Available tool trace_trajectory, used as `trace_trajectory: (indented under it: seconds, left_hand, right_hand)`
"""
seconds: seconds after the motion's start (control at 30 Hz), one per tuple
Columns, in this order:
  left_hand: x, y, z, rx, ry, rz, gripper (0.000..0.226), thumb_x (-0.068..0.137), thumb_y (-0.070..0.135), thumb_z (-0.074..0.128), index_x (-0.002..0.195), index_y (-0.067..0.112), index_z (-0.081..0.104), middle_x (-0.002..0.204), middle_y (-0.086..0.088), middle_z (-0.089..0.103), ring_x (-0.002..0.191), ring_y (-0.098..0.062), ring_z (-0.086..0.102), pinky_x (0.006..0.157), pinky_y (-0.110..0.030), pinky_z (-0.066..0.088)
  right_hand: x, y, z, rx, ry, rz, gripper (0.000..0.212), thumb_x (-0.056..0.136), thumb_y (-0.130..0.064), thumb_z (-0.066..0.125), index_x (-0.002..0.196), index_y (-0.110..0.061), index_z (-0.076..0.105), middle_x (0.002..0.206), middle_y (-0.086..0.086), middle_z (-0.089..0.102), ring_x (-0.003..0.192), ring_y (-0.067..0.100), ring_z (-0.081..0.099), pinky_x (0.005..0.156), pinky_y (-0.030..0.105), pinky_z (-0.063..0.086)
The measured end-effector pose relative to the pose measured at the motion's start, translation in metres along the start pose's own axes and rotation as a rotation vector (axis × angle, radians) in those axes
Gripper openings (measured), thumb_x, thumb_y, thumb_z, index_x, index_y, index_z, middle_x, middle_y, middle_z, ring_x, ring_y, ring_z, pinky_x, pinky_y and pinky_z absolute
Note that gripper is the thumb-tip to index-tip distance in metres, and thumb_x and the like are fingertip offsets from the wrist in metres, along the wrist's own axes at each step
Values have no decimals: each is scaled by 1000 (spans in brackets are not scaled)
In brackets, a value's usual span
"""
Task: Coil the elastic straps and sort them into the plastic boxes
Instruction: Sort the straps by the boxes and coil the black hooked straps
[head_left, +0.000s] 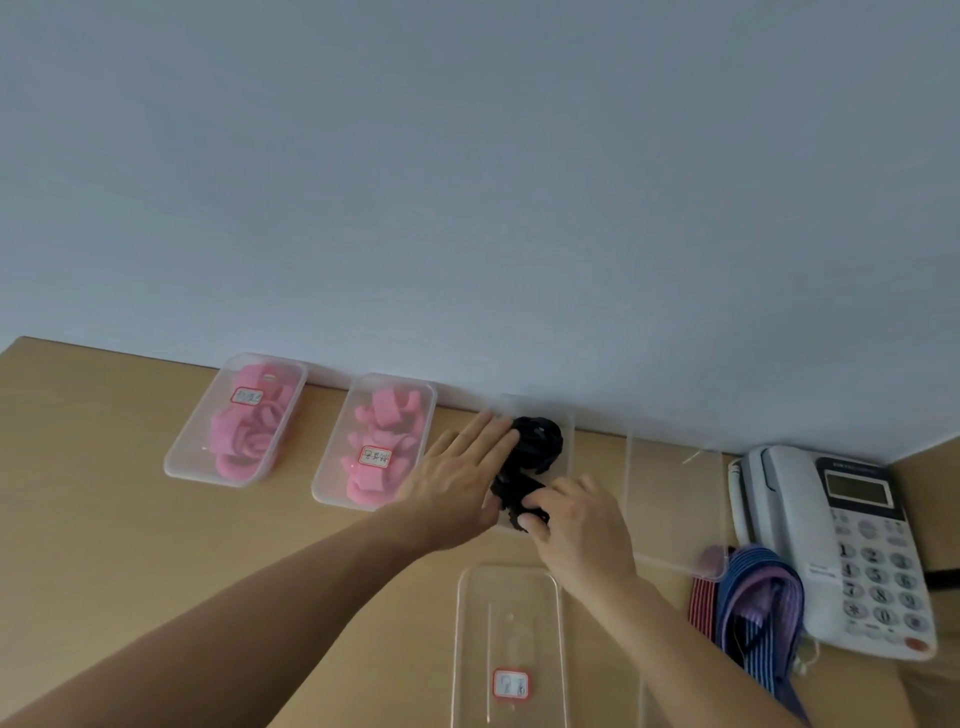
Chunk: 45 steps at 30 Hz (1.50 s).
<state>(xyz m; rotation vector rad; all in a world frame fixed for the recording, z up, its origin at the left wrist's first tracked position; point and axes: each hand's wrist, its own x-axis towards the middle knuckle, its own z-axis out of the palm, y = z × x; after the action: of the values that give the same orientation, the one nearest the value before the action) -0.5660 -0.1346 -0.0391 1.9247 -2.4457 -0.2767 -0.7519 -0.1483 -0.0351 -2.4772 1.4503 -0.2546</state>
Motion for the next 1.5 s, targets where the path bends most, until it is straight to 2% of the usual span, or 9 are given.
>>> trace_trajectory:
  seconds: [0.07,0.2,0.33,0.43,0.53,0.73,0.97,1.23,1.5]
  left_hand:
    - [7,0,-3,3,-57,55,74,95,30,39,159,21,2,164,6,-9,152,-14,-14,123,-35,4]
    - [19,3,-1,93,-230,119,62,101,39,26,158,24,6,166,8,-5,152,-14,-12,123,-41,5]
    - [22,5,0,98,-244,116,61,102,41,26,158,25,8,166,9,-3,152,-14,-9,123,-42,3]
    - [19,4,-3,80,-262,120,62,103,42,24,159,24,6,166,9,-4,152,-14,-11,123,-41,4]
    - [19,2,-6,53,-246,119,62,103,42,26,159,23,8,166,8,-3,152,-14,-15,123,-41,4]
    - [19,2,0,104,-279,127,60,105,42,23,159,22,6,166,7,-9,151,-17,-20,123,-44,3]
    - [19,-2,-25,-38,-192,151,56,104,36,32,157,21,20,166,4,9,153,-14,0,123,-36,9]
    - [-30,1,-42,-336,25,76,52,100,24,46,151,18,37,163,4,22,147,-18,26,115,-30,22]
    - [-83,-7,-6,-206,-129,194,56,100,27,45,153,19,30,165,-1,16,152,-19,10,122,-38,16]
  right_hand:
    - [-2,-1,1,-36,4,-9,14,83,-31,75,94,-23,77,84,-5,70,85,25,58,71,38,49]
    - [-3,0,2,-44,44,-21,10,87,-27,71,93,-22,78,88,-5,70,84,25,58,70,38,50]
    - [-7,8,3,-62,129,22,40,83,-25,73,122,-16,67,128,1,63,108,28,61,81,42,54]
    - [-4,14,11,-117,-93,67,63,99,-45,45,154,-19,29,164,-4,18,149,25,19,111,45,32]
    - [2,18,14,-162,-210,74,66,101,-54,27,157,-22,13,166,-8,-1,152,21,-6,117,47,18]
    - [4,17,15,-216,-294,104,63,102,-53,22,156,-22,18,166,-6,1,152,23,-7,117,50,15]
    - [11,3,-14,-170,-279,117,59,102,-49,28,153,-20,27,164,-4,14,151,19,5,116,44,22]
    - [-33,-31,-40,-42,3,177,45,98,-35,49,139,-18,48,140,-1,49,127,19,46,102,33,43]
    - [-99,-70,11,-52,-225,432,70,91,-54,50,148,-19,28,150,1,35,132,23,38,99,37,44]
